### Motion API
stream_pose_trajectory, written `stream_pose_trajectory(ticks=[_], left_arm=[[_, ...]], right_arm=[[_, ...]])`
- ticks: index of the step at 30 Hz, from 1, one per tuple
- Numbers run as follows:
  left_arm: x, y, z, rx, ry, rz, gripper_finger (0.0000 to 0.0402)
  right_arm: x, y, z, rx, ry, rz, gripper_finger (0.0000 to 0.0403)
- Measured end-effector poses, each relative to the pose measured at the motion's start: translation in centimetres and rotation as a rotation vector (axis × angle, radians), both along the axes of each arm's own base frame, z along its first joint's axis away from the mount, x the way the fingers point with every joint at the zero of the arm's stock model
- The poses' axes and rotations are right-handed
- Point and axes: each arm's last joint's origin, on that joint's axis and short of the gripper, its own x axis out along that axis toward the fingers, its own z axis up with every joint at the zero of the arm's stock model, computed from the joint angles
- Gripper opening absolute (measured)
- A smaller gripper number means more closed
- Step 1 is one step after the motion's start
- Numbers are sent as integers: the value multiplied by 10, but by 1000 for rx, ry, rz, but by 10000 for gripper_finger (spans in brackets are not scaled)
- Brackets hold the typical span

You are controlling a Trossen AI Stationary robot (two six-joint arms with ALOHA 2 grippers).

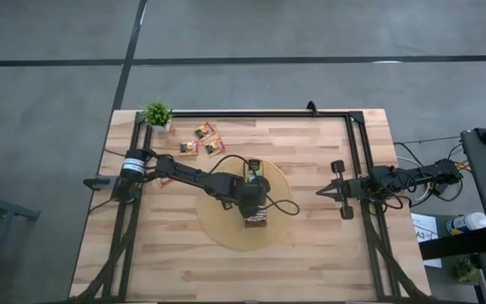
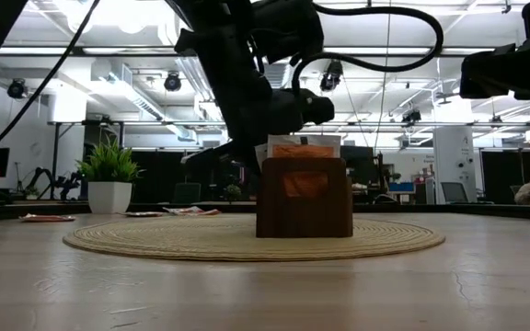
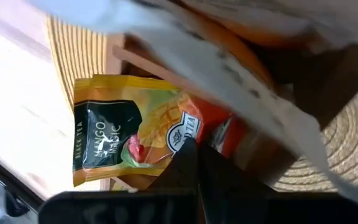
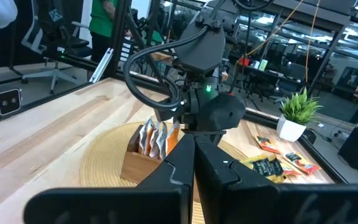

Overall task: Pick & Place Tea
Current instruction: Put the orange tea bag into the middle section of the wooden organizer

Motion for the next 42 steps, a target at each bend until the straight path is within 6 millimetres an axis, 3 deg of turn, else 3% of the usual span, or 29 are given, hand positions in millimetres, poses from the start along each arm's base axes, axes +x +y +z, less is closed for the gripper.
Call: stream_pose_trajectory(ticks=[9,15,20,27,35,42], left_arm=[[1,-6,3,-37,-12,-14,11],[0,-8,7,-63,-16,-20,87],[-3,-8,17,8,-74,84,150],[-15,-7,37,97,-98,190,172],[-42,2,82,6,-264,493,172],[-76,21,119,-250,-480,916,172]], right_arm=[[0,0,0,0,0,0,8],[0,0,0,0,0,0,9],[0,0,0,0,0,0,9],[0,0,0,0,0,0,8],[0,0,0,0,0,0,9],[0,0,0,0,0,1,8]])
